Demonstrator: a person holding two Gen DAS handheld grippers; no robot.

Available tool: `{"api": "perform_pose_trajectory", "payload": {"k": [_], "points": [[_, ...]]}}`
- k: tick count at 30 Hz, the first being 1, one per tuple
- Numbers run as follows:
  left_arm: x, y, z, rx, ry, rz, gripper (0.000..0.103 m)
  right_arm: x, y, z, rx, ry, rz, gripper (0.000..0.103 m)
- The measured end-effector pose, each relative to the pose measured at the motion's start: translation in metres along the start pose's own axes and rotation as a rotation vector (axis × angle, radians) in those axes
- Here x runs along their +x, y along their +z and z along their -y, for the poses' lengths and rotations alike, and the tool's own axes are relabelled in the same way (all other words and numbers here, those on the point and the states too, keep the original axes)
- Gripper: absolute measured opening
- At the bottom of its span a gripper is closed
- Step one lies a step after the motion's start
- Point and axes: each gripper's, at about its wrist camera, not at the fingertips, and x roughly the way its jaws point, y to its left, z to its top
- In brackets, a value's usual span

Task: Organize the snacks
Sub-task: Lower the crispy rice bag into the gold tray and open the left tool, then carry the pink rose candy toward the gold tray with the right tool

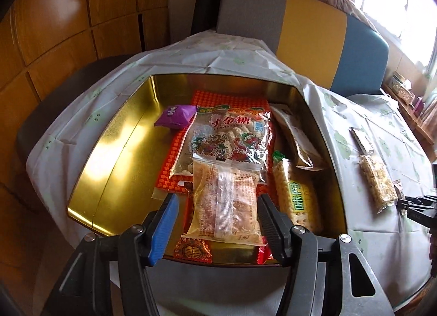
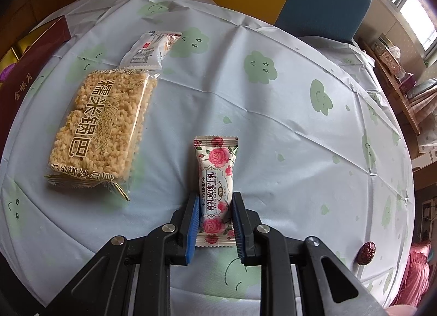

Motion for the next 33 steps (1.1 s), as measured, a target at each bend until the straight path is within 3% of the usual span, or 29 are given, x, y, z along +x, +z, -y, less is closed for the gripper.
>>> {"api": "perform_pose_trajectory", "payload": {"k": [11,18,29,33], "points": [[-0.014,-0.002,-0.001,-0.003,0.000,0.025,0.060,-0.001,-0.002,-0.003,-0.004,-0.011,0.006,0.023],[-0.019,-0.002,-0.008,-0.015,0.017,0.046,0.055,-0.002,-0.002,0.000,0.023,-0.008,0.006,0.022],[-0.020,-0.006,-0.020,-0.044,0.034,0.044,0.055,-0.001,0.002,0.011,0.120,0.004,-0.017,0.021],[-0.020,-0.006,-0.025,-0.057,0.044,0.047,0.055,-0.002,0.002,0.024,0.223,0.041,-0.029,0.021]]}}
